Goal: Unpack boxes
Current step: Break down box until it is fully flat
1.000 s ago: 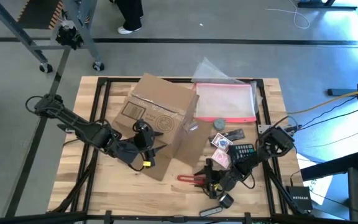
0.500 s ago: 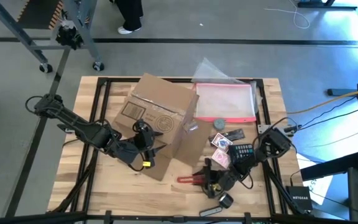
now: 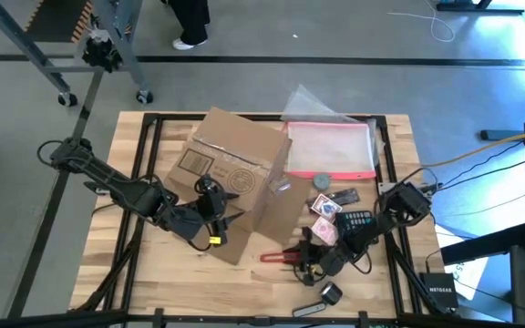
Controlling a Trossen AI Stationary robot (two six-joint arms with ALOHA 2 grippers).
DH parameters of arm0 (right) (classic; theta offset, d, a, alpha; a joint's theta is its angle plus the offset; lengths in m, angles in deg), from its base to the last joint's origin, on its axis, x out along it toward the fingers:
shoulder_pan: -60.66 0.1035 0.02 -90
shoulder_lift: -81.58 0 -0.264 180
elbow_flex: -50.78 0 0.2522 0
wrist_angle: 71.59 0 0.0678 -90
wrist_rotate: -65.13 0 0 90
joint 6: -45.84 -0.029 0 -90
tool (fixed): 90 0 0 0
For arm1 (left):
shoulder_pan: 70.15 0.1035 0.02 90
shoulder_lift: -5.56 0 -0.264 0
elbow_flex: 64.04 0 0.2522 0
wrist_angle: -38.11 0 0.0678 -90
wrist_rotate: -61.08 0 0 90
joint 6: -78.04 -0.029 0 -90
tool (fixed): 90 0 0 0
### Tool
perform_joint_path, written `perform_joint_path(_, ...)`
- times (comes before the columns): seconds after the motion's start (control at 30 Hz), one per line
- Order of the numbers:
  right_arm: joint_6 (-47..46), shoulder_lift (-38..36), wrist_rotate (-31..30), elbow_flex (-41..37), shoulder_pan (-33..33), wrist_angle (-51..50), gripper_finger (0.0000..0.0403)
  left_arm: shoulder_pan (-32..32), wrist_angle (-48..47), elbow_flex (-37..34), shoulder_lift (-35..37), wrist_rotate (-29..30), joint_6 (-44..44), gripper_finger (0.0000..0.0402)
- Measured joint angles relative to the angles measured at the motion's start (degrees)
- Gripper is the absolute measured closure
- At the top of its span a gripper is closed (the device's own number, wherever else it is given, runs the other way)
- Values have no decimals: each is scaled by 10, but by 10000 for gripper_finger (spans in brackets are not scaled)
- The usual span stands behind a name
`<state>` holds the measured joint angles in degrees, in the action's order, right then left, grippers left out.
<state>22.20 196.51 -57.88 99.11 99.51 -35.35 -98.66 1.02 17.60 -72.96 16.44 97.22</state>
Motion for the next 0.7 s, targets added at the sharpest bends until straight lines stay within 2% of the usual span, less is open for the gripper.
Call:
perform_joint_path(0.23, -14, -129, 3, 1, 0, -98, 271, -5, -2, 0, 15, -4, -23, 183)
perform_joint_path(0.57, -22, -428, -25, 3, -27, -325, 271, 0, -1, 0, 55, -1, -144, 183)
perform_joint_path(0.7, -23, -500, -20, 52, -59, -437, 271, 10, -2, 0, 59, -19, -185, 183)
